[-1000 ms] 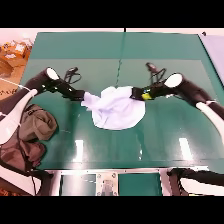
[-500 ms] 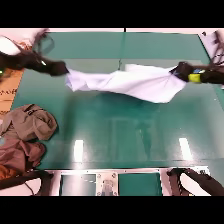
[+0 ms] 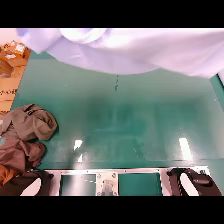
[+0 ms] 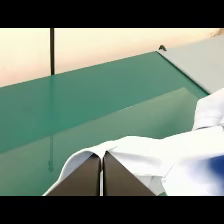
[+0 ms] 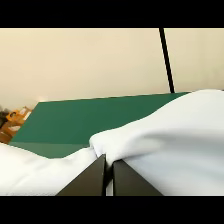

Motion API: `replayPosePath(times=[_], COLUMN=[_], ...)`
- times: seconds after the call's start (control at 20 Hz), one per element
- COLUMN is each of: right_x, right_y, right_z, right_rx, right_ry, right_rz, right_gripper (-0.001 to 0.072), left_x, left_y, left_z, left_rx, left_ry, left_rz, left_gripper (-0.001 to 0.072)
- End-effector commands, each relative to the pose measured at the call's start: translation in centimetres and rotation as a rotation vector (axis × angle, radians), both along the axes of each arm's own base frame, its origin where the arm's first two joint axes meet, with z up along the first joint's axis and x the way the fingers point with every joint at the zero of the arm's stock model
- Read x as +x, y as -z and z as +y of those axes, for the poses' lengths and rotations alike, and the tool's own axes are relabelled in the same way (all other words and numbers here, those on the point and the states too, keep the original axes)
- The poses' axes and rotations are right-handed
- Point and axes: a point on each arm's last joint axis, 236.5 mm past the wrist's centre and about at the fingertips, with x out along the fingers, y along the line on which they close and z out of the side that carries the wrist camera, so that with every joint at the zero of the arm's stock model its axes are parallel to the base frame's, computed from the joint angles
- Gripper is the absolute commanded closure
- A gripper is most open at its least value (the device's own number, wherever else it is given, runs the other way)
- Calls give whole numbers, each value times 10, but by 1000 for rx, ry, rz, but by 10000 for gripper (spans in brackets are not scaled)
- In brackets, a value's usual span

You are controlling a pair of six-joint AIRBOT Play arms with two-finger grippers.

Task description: Fold the shirts.

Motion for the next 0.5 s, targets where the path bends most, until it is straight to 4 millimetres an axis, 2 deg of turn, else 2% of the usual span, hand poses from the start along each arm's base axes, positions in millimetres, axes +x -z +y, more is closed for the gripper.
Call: replayPosePath(times=[0.0,0.1,0.2,0.35,0.45], right_x=[-21,-9,4,23,25], right_y=[41,92,159,268,343], right_z=[14,23,27,31,39], right_rx=[11,73,152,276,336], right_ry=[-58,-99,-110,-89,-72], right_rz=[159,288,435,606,726], right_gripper=[698,698,698,697,697], left_x=[-16,-2,13,36,43], left_y=[21,70,132,235,313], left_z=[4,1,-3,-20,-35], left_rx=[71,78,70,9,-23], left_ry=[3,23,49,114,129], left_rz=[71,211,365,540,656], left_gripper=[682,682,682,682,682])
